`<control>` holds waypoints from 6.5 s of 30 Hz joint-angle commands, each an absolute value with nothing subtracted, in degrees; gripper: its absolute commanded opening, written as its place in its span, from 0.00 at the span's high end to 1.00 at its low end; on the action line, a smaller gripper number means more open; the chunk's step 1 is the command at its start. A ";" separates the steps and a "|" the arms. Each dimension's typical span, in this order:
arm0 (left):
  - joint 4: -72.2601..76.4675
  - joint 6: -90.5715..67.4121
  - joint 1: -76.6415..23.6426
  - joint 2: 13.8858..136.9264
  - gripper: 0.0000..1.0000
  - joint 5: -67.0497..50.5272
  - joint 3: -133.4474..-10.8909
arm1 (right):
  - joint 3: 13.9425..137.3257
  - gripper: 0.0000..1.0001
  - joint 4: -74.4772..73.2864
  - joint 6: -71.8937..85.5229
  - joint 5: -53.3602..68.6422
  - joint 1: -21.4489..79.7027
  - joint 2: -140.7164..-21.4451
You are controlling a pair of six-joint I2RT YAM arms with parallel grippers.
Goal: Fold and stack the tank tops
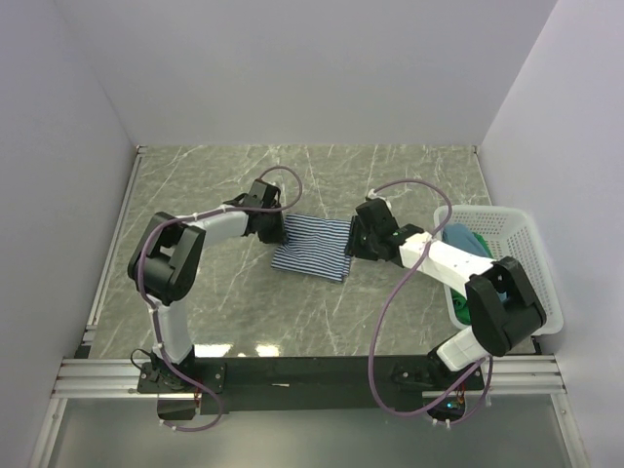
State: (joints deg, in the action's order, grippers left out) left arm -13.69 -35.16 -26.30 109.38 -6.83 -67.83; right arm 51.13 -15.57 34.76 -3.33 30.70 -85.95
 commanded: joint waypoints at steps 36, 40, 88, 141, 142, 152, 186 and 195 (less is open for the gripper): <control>1.39 -78.45 12.65 112.59 0.99 5.26 -71.55 | 55.90 0.54 -19.07 30.06 -0.18 29.97 -78.48; 12.80 -87.26 14.50 112.94 1.00 6.68 -65.24 | 56.60 0.54 -18.72 29.45 2.11 30.06 -80.50; -19.08 -45.89 2.03 117.15 0.57 12.23 -91.49 | 56.95 0.53 -16.52 28.30 4.13 30.15 -82.71; -12.13 -40.77 -4.03 115.15 0.44 -11.59 -106.99 | 60.74 0.47 -33.20 34.18 -23.54 13.55 -70.41; -11.69 -41.56 -5.09 112.09 0.44 -12.21 -105.22 | 60.38 0.44 -34.09 34.62 -25.29 11.88 -68.66; -16.69 -43.69 -25.99 103.36 0.45 -9.69 -98.52 | 60.47 0.26 -44.20 43.74 -33.14 -4.91 -65.03; -21.09 -38.32 -33.93 90.36 0.50 -1.93 -85.87 | 55.26 1.00 -36.38 46.33 -14.25 -24.17 -56.45; -23.46 -39.81 -32.96 82.72 0.53 3.07 -87.45 | 72.64 1.00 -32.87 40.34 -13.17 -2.76 -50.44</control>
